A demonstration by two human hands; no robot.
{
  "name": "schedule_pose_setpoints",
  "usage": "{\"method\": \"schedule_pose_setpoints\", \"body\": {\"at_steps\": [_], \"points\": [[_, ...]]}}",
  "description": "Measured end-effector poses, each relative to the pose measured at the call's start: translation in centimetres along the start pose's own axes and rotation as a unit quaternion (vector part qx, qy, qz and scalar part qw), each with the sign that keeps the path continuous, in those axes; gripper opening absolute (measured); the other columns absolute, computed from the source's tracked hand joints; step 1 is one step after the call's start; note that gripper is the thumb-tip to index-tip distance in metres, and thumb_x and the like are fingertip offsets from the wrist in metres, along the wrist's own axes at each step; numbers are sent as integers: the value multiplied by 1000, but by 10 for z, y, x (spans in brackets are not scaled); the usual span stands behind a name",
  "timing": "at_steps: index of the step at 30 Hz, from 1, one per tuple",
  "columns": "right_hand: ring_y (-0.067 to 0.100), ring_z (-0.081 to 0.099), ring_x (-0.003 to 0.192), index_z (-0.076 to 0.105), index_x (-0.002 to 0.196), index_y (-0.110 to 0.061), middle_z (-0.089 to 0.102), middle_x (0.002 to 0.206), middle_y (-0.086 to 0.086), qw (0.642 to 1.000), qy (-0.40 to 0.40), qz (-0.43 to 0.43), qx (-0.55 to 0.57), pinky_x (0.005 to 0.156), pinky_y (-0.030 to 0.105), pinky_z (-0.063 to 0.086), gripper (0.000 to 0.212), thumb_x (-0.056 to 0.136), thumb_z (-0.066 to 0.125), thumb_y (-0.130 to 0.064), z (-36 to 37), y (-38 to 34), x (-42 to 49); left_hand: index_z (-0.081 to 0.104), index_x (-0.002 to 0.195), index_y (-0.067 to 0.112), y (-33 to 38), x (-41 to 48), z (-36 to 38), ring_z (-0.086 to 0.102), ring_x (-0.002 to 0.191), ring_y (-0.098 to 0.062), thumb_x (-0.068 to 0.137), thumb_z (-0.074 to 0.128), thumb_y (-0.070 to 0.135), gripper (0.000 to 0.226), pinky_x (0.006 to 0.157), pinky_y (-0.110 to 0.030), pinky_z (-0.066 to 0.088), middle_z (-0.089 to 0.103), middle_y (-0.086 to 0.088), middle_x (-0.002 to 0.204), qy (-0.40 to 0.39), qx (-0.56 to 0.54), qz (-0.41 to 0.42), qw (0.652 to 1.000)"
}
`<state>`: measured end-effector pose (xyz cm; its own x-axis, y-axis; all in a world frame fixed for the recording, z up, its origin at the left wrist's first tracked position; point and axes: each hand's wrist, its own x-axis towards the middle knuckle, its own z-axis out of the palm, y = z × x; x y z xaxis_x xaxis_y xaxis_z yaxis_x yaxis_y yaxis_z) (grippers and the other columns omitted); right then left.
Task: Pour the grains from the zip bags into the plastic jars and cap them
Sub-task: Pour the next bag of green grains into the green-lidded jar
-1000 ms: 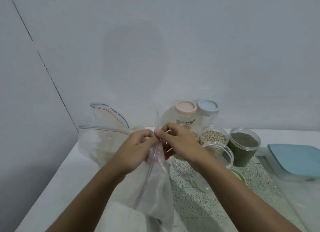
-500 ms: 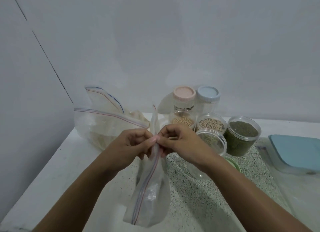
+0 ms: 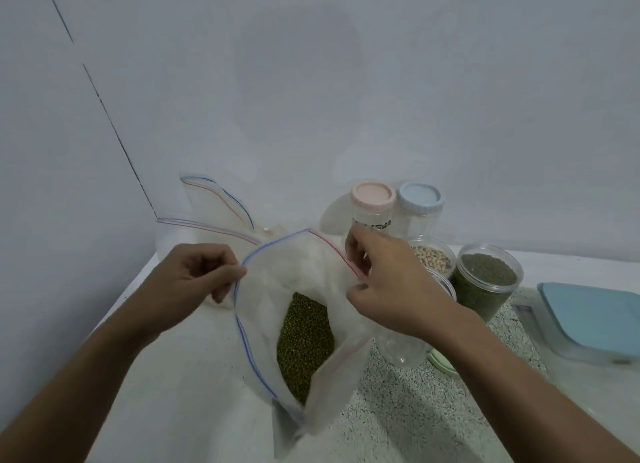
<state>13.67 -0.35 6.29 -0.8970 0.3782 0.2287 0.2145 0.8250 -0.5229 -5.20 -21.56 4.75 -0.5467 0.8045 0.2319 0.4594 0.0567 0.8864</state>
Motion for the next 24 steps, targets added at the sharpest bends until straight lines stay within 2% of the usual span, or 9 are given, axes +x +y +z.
{"method": "schedule_pose_setpoints", "body": {"at_steps": [3, 5, 7, 10, 12, 15, 18, 21, 24], "points": [[17, 50, 94, 49, 87, -29, 50, 100, -5, 1000, -27, -10, 10, 73, 37, 45, 38, 65, 58, 0, -1, -3, 6, 66, 67, 11, 1, -3, 3, 52, 57, -17, 80, 68, 49, 40, 61, -23, 43, 56, -7, 58, -58, -9, 2, 998], [12, 51, 104, 61, 85, -30, 52, 111, -6, 997, -47, 10, 57, 79, 32, 42, 28, 74, 62, -4, -2, -9, 12, 67, 68, 12, 3, -1, 9, 51, 59, -19, 83, 67, 49, 40, 61, -27, 41, 57, -9, 59, -71, -12, 16, 997], [8, 55, 103, 67, 85, -31, 56, 112, -6, 994, -57, 35, 86, 83, 31, 44, 6, 87, 67, -26, -1, -18, 18, 67, 65, 18, 5, 4, 16, 50, 61, -17, 86, 69, 45, 34, 62, -25, 40, 56, -8, 61, -76, -25, 27, 996], [11, 51, 64, 50, 62, -19, 52, 70, -3, 997, -40, 53, 46, 67, 35, 41, 61, 92, 47, -72, 8, -28, 33, 72, 67, 29, 8, 8, 28, 55, 65, -11, 93, 73, 27, 26, 65, -20, 44, 62, 3, 65, -115, -38, 43, 992], [21, 45, 53, 45, 58, -12, 46, 56, 6, 996, -25, 86, -22, 59, 40, 42, 74, 87, 44, -81, 15, -34, 41, 75, 73, 32, 6, 10, 34, 59, 69, -16, 93, 70, 23, 22, 68, -29, 48, 67, 4, 70, -149, -12, 53, 987], [23, 54, 58, 52, 59, -11, 57, 57, 3, 995, 3, 95, -37, 54, 36, 42, 53, 88, 66, -53, 24, -33, 48, 78, 80, 27, 1, 12, 36, 63, 74, -21, 95, 70, 33, 17, 71, -36, 50, 69, 1, 75, -188, 8, 62, 980], [24, 59, 69, 54, 64, -12, 61, 68, 5, 996, 51, 74, 19, 64, 37, 46, 27, 87, 64, -23, 27, -30, 49, 77, 84, 15, -10, 23, 32, 67, 79, -18, 99, 62, 39, 32, 77, -28, 54, 71, -6, 81, -164, -20, 25, 986], [15, 56, 65, 61, 69, -11, 62, 68, -2, 994, 56, 45, 77, 64, 34, 45, 20, 89, 63, -16, 22, -29, 45, 69, 104, 11, -28, 41, 33, 73, 91, -25, 104, 53, 24, 21, 85, -43, 59, 71, -8, 101, -98, -69, -51, 991], [8, 51, 62, 63, 71, -16, 57, 65, -10, 989, 40, 29, 141, 60, 26, 39, 22, 93, 64, -15, 13, -31, 41, 62, 128, 27, -36, 56, 37, 73, 96, -25, 107, 49, 23, 25, 77, -40, 56, 65, 7, 125, -130, -54, -54, 989]]}}
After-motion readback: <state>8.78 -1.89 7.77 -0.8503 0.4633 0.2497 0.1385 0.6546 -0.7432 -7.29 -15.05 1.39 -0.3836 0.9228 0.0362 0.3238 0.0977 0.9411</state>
